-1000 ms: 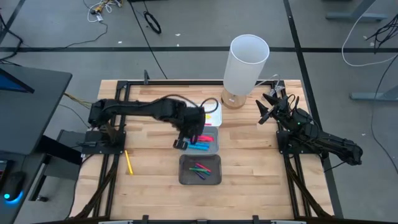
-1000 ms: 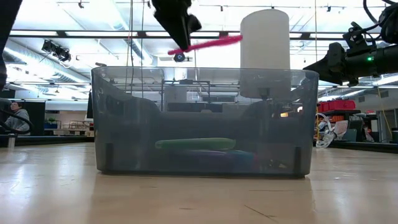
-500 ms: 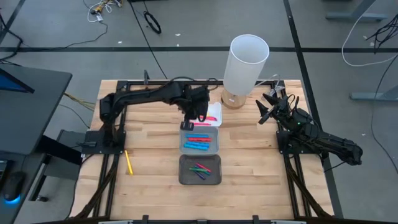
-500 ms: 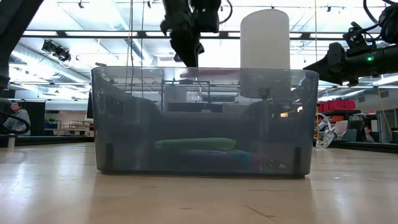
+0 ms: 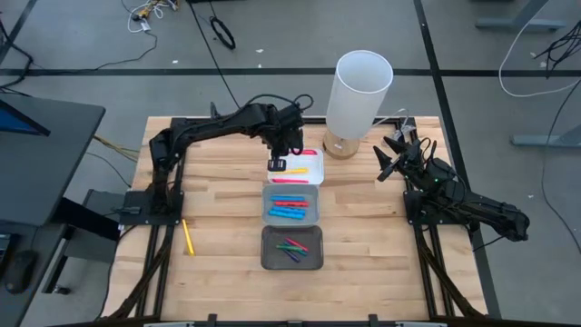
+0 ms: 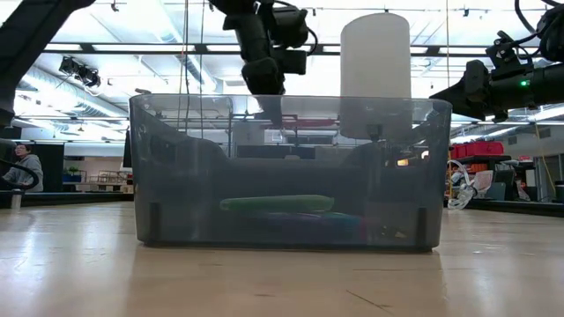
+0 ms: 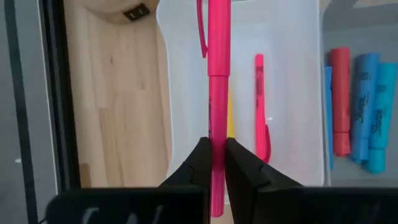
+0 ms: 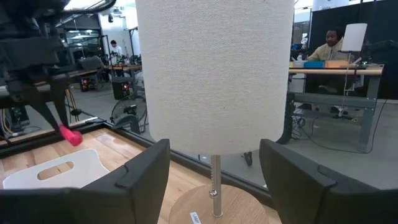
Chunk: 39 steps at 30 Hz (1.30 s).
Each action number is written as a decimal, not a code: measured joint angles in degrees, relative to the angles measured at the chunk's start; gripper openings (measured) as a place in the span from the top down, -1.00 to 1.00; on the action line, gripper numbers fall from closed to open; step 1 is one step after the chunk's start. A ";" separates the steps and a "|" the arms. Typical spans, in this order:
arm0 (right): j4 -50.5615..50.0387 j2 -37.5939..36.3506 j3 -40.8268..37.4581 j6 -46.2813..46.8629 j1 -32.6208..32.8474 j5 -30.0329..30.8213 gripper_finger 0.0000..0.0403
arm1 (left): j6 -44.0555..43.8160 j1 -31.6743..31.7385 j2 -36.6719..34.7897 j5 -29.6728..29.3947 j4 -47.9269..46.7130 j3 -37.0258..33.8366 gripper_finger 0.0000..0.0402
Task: Pick & Place Markers
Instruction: Put the pink marker pen into the white bin
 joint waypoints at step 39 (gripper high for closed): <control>-0.02 -0.02 0.00 0.00 0.00 0.00 -0.25 | -8.24 1.44 13.82 3.44 2.05 -0.11 0.88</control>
